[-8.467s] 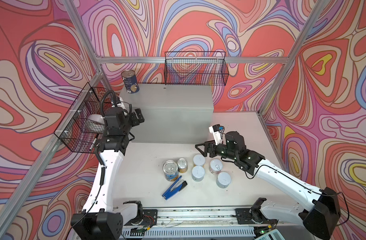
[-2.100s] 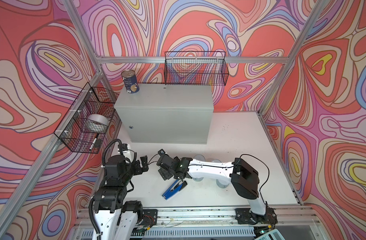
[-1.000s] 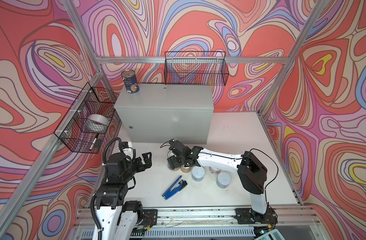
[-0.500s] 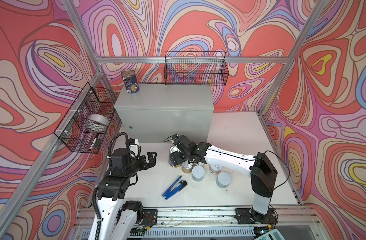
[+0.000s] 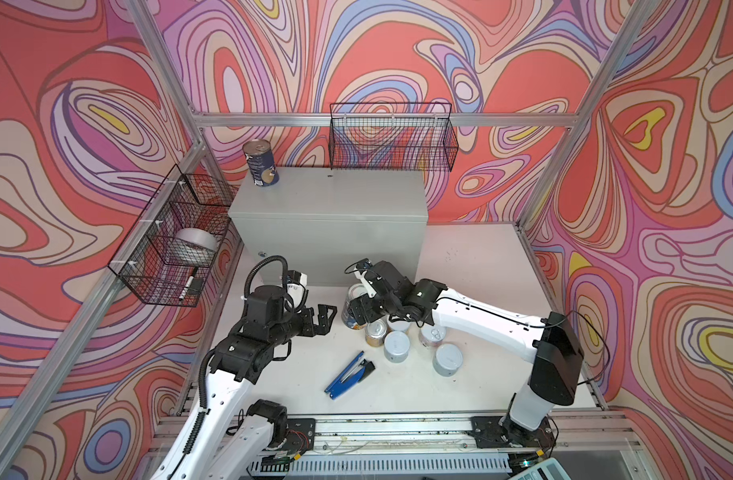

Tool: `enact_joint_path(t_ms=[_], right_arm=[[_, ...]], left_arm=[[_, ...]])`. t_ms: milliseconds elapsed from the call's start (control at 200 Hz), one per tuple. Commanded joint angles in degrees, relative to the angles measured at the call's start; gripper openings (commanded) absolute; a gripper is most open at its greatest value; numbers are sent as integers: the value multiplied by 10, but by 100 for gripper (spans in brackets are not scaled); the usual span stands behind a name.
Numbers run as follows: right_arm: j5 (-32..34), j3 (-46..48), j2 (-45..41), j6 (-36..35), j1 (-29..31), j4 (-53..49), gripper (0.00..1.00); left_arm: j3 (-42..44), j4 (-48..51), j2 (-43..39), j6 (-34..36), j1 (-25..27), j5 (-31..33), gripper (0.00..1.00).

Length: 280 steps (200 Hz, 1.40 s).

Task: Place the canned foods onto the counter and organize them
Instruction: 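Bring the blue-labelled can toward the left gripper while the left gripper closes on it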

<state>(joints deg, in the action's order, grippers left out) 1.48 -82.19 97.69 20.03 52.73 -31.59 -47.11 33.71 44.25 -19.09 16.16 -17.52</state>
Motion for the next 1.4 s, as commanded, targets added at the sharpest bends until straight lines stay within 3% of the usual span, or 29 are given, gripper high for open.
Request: enact_joint_path(t_ms=[0, 306, 491, 736, 1057, 1397], right_arm=[[-6, 14, -45, 12, -15, 67, 62], [-52, 43, -95, 20, -60, 56, 62], [-83, 57, -136, 14, -98, 40, 62], [-125, 55, -170, 0, -119, 13, 62], [-218, 59, -199, -10, -147, -18, 64], [-313, 73, -218, 16, -177, -1, 63]], left_arm=[[-4, -32, 6, 14, 27, 3, 100], [-14, -38, 33, 32, 103, 35, 100], [-15, -66, 63, 49, 147, 7, 99], [-35, -86, 129, 95, 243, 57, 100], [-19, -201, 149, 90, 247, 23, 100], [-23, -249, 172, 118, 247, -33, 100]])
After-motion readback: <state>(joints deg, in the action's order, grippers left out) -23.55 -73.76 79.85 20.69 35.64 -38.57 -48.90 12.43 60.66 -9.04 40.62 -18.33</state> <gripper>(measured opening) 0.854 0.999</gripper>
